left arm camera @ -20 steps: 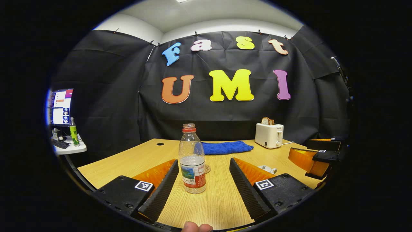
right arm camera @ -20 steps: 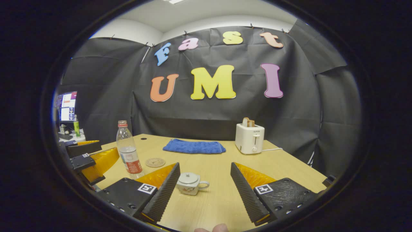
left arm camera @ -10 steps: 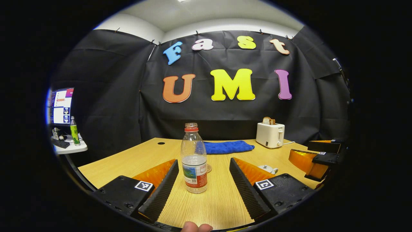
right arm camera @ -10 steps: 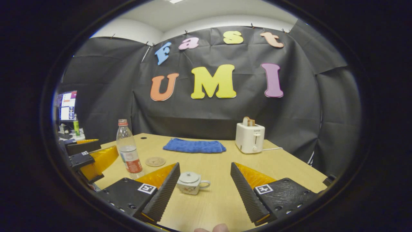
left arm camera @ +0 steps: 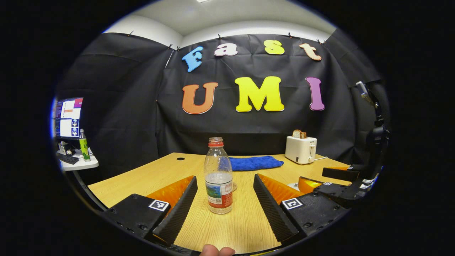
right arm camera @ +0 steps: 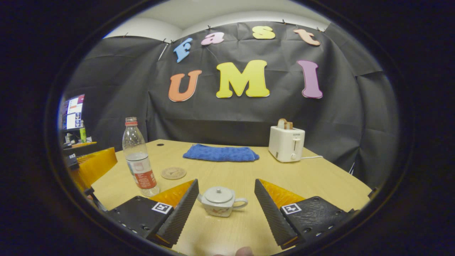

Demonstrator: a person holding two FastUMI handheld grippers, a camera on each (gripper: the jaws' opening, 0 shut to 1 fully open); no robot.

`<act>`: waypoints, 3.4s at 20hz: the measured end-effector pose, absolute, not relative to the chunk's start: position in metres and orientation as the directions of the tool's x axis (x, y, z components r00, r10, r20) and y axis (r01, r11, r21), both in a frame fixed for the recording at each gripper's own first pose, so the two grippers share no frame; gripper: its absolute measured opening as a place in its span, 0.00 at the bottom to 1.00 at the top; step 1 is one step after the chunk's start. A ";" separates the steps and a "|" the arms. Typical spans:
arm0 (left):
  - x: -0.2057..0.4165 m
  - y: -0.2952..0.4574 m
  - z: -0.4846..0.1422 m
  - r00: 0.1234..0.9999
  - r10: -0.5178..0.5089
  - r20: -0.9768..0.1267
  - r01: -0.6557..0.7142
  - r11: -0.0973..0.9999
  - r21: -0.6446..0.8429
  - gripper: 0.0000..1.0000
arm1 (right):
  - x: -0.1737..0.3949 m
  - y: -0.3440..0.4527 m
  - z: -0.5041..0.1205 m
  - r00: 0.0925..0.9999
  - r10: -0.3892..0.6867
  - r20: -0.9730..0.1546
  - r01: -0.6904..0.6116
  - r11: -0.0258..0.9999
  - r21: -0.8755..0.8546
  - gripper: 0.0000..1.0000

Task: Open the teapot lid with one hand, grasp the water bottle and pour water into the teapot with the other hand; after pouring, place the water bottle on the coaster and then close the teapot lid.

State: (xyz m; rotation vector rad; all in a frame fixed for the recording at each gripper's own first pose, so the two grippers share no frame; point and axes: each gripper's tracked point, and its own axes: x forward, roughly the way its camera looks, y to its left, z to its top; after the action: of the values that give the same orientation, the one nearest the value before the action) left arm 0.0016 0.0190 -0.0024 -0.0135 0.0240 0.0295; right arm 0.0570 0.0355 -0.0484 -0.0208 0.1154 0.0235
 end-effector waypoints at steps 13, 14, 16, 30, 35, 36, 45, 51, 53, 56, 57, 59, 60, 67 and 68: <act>0.005 0.035 -0.004 0.998 0.058 -0.034 -0.058 0.998 -0.018 0.99 | 0.108 0.046 -0.070 0.985 -0.016 -0.174 0.001 0.996 -0.084 0.46; 0.004 0.036 -0.004 0.998 0.060 -0.034 -0.061 0.998 -0.017 0.99 | 0.110 0.045 -0.070 0.985 -0.026 -0.169 0.012 0.996 -0.085 0.27; 0.006 0.038 -0.006 0.997 0.063 -0.039 -0.064 0.998 -0.015 0.99 | 0.111 0.045 -0.073 0.984 -0.029 -0.177 0.014 0.996 -0.085 0.22; 0.018 0.032 -0.043 0.988 -0.026 -0.149 0.011 0.995 -0.097 0.99 | 0.108 0.046 -0.049 0.986 0.069 -0.150 -0.082 0.993 -0.080 0.00; 0.035 0.027 -0.063 0.971 -0.088 -0.221 0.051 0.985 -0.166 0.99 | 0.093 0.038 -0.035 0.989 0.078 -0.127 -0.087 0.994 -0.071 0.00; 0.041 0.028 -0.065 0.970 -0.087 -0.226 0.051 0.986 -0.160 0.99 | 0.089 0.037 -0.033 0.989 0.080 -0.125 -0.089 0.993 -0.073 0.00; 0.082 0.035 -0.080 0.965 -0.070 -0.253 0.038 0.991 -0.128 0.99 | 0.070 0.023 -0.019 0.992 0.074 -0.106 -0.083 0.993 -0.085 0.00; 0.095 0.034 -0.075 0.971 -0.045 -0.237 0.034 0.998 -0.048 0.86 | 0.066 0.017 -0.026 0.988 0.091 -0.126 -0.100 0.993 -0.069 0.00; 0.095 0.033 -0.075 0.970 -0.035 -0.240 0.035 0.999 -0.006 0.81 | 0.062 0.014 -0.026 0.987 0.098 -0.128 -0.107 0.992 -0.072 0.00; 0.092 0.031 -0.066 0.976 -0.018 -0.219 0.035 0.996 0.076 0.80 | 0.060 0.004 -0.026 0.987 0.098 -0.126 -0.106 0.993 -0.059 0.00; 0.091 0.028 -0.061 0.977 -0.019 -0.213 0.040 0.994 0.098 0.80 | 0.058 -0.001 -0.026 0.988 0.093 -0.126 -0.101 0.993 -0.057 0.00; 0.090 0.031 -0.049 0.983 0.010 -0.183 0.027 0.979 0.203 0.80 | 0.057 -0.009 -0.029 0.987 0.089 -0.131 -0.097 0.994 -0.055 0.02; 0.090 0.035 -0.043 0.986 0.039 -0.163 0.007 0.961 0.277 0.79 | 0.056 -0.013 -0.028 0.988 0.087 -0.130 -0.094 0.994 -0.054 0.00; 0.089 0.060 -0.023 0.981 0.173 -0.083 -0.073 0.737 0.672 0.78 | 0.049 -0.042 -0.030 0.988 0.086 -0.128 -0.090 0.995 -0.030 0.00; 0.089 0.063 -0.022 0.979 0.187 -0.075 -0.078 0.698 0.712 0.78 | 0.049 -0.046 -0.031 0.988 0.086 -0.130 -0.090 0.996 -0.025 0.00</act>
State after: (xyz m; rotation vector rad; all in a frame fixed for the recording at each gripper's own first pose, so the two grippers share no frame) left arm 0.0894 0.0628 -0.0217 0.7855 0.1461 0.1486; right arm 0.0488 -0.0461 -0.0309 -0.0308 0.1291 0.0881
